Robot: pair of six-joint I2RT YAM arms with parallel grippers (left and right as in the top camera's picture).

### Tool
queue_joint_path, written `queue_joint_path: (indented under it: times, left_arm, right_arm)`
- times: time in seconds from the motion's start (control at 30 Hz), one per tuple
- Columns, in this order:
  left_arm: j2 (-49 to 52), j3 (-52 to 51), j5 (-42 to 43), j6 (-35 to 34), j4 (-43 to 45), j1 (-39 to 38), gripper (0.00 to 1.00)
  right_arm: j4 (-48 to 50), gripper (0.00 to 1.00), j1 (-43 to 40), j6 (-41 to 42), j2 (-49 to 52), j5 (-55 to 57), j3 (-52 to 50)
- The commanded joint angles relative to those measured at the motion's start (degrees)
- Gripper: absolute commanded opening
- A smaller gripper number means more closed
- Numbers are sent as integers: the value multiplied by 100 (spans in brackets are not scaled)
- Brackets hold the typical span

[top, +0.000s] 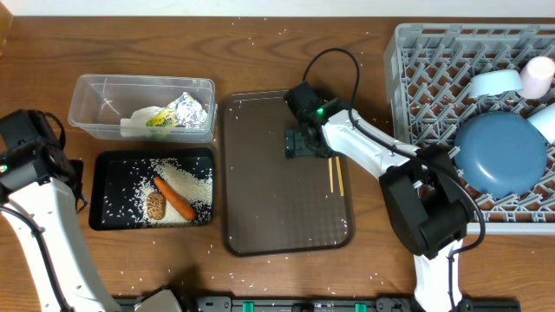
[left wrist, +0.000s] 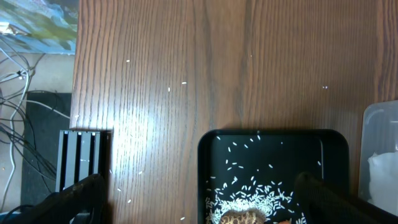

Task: Sort waste into correct bins and load items into the dishwasher rack
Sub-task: 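Move the right gripper back to the chopstick on the brown tray, then grasp one wooden chopstick and carry it into the rack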

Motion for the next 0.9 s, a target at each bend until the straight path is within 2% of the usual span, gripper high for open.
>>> queue_joint_path:
  times: [0.0, 0.07, 0.13, 0.2, 0.23, 0.3, 0.43, 0.57, 0.73, 0.8, 0.87]
  left_arm:
    - [-11, -9, -33, -33, -17, 28, 98]
    - [-11, -9, -33, -33, -17, 28, 98]
    - [-11, -9, -33, -33, -20, 28, 98]
    - [-11, -9, -33, -33, -20, 28, 98]
    - [-11, -9, -33, -33, -20, 28, 98]
    - [-11, -9, -33, -33, -20, 28, 98]
    - [-11, -9, -33, -33, -17, 31, 98]
    - [-11, -9, -33, -33, -20, 28, 98]
    - [-11, -9, -33, -33, -20, 28, 98]
    - [-11, -9, -33, -33, -20, 28, 98]
    - [-11, -9, -33, -33, -20, 28, 98]
  right_arm:
    - [0, 99, 26, 85, 68, 107, -26]
    - [0, 99, 26, 87, 70, 105, -26]
    - [4, 95, 33, 92, 72, 107, -37]
    - [20, 83, 31, 155, 79, 122, -63]
    - [33, 73, 31, 221, 79, 149, -87]
    - [61, 61, 31, 260, 79, 177, -127]
    - [146, 40, 31, 260, 79, 199, -192]
    - [164, 24, 31, 260, 79, 199, -221]
    - [142, 11, 26, 304, 81, 197, -221]
    - [111, 2, 26, 304, 79, 192, -221]
    - [63, 1, 26, 304, 79, 192, -219]
